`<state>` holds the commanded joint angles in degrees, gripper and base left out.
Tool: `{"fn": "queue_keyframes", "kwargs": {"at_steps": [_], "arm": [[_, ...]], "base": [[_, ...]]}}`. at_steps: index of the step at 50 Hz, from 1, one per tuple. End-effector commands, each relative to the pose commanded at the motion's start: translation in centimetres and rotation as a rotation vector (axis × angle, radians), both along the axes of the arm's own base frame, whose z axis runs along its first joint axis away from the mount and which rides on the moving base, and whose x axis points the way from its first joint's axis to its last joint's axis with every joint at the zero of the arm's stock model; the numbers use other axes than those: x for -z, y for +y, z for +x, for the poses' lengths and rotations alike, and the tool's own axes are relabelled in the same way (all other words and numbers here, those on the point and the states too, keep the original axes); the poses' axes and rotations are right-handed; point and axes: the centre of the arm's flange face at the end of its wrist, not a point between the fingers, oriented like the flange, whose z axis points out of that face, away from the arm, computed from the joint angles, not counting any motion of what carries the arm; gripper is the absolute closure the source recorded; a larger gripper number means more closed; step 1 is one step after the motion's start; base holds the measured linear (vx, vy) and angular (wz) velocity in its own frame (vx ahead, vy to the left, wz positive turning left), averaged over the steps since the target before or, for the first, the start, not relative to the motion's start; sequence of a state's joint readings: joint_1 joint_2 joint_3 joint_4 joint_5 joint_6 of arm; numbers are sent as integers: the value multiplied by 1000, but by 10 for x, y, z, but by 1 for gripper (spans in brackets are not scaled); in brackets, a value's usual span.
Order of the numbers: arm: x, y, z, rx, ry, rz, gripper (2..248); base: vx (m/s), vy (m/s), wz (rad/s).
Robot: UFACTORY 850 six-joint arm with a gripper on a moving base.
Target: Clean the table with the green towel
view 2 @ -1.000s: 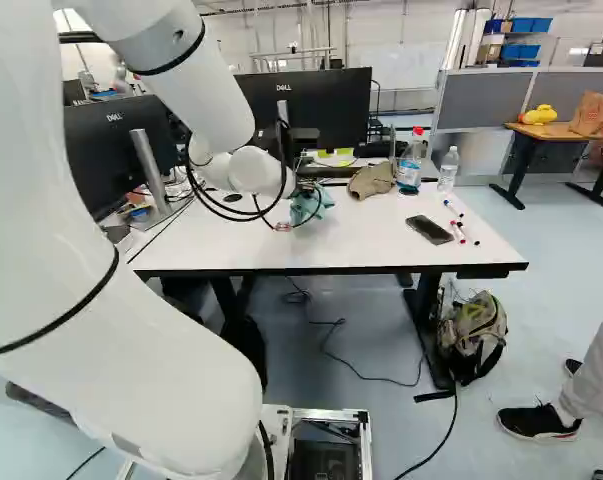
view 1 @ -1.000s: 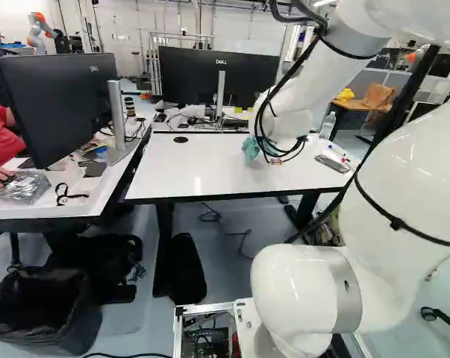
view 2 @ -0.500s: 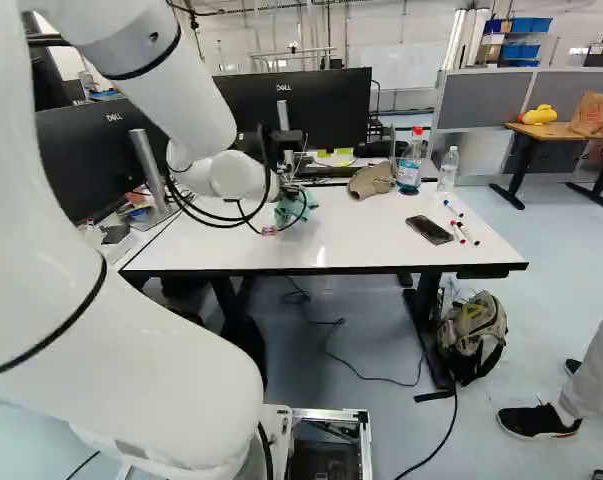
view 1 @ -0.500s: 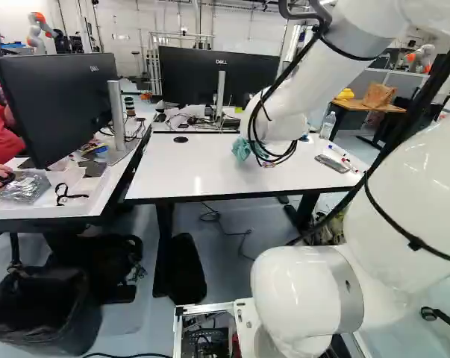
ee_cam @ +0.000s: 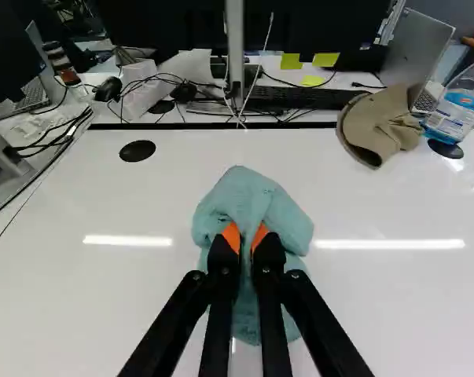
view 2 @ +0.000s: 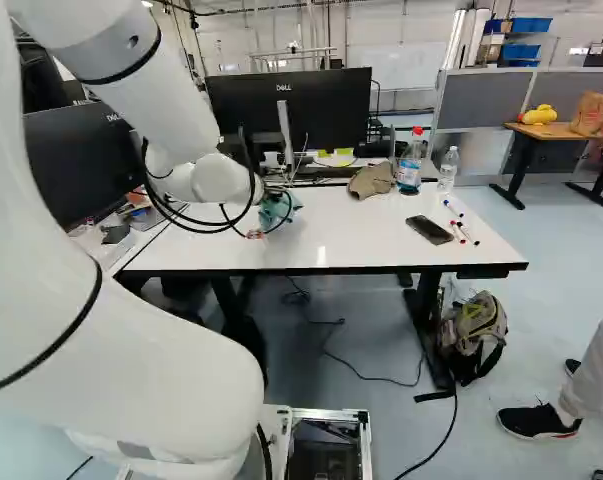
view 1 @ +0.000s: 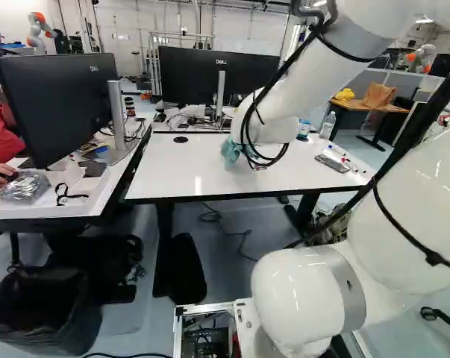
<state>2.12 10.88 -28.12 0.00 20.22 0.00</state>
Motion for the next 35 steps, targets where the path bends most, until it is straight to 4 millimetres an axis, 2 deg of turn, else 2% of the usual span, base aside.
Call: {"fn": "queue_keyframes", "kwargs": {"at_steps": [35], "arm": [[1, 49, -14, -131, -3, 0, 213]], "base": [[0, 0, 0]]}}
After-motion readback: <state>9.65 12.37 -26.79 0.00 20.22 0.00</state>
